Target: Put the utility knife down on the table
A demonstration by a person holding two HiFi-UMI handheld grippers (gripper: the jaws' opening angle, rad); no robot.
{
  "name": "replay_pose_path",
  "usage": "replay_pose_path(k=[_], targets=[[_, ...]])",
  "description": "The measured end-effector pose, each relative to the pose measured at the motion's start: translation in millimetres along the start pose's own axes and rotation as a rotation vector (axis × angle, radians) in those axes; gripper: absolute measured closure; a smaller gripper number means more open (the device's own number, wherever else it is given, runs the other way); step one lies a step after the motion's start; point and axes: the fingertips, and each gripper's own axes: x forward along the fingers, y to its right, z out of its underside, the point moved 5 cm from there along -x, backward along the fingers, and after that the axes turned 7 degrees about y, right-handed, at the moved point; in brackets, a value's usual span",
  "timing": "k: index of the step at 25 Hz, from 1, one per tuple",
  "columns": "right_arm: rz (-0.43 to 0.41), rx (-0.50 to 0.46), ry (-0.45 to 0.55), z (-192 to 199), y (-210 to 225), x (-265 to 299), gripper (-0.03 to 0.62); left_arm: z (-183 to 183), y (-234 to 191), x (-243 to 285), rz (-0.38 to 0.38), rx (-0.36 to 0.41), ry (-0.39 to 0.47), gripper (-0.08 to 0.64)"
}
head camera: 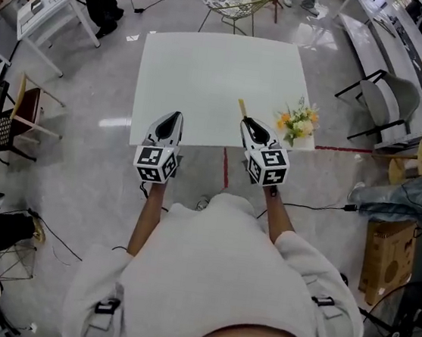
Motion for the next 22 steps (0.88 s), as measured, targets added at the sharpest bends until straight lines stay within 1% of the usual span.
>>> replay_pose_path(k=[8,14,22], targets=[[0.010,0.003,0.004,-7,15,32,0.509,-1,-16,34,0.014,-0.001,-0.005,0.538],[0.017,0.016,0.009,-6,46,58,0.509,1,-22,74,0.017,0.011,-0.011,0.538],[0.011,0.036,0.021,-21,79,110,0.509,-13,-45,133,0.013,0.034,-0.019,0.538]])
